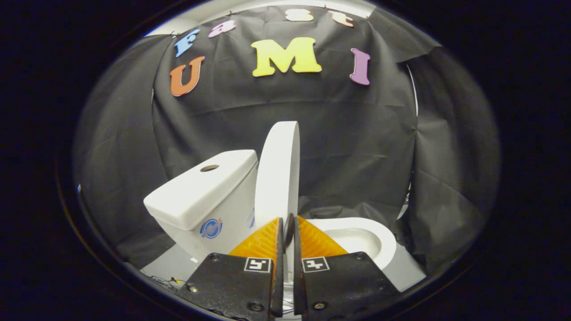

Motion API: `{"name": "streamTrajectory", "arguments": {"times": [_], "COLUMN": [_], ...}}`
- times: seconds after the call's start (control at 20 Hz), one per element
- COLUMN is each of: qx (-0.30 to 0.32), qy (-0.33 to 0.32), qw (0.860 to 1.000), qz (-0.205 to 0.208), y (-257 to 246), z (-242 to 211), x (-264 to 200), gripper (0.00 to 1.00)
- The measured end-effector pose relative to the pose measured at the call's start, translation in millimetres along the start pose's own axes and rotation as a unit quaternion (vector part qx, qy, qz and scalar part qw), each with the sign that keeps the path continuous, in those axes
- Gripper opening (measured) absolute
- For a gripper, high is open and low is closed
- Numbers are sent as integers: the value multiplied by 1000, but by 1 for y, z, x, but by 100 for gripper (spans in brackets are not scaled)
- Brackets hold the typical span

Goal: Open the toilet lid.

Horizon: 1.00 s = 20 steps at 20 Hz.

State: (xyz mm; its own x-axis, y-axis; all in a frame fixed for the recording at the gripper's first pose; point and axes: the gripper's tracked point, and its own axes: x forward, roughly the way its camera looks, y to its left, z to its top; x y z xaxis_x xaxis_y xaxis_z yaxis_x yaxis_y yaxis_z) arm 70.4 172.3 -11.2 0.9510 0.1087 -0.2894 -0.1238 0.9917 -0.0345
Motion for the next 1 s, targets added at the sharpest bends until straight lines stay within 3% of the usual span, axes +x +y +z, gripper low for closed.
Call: {"name": "streamTrajectory", "arguments": {"times": [1.0], "qx": [-119], "qy": [-16], "qw": [993], "qz": [2], "y": [74], "z": [-12], "x": [12], "gripper": [16]}}
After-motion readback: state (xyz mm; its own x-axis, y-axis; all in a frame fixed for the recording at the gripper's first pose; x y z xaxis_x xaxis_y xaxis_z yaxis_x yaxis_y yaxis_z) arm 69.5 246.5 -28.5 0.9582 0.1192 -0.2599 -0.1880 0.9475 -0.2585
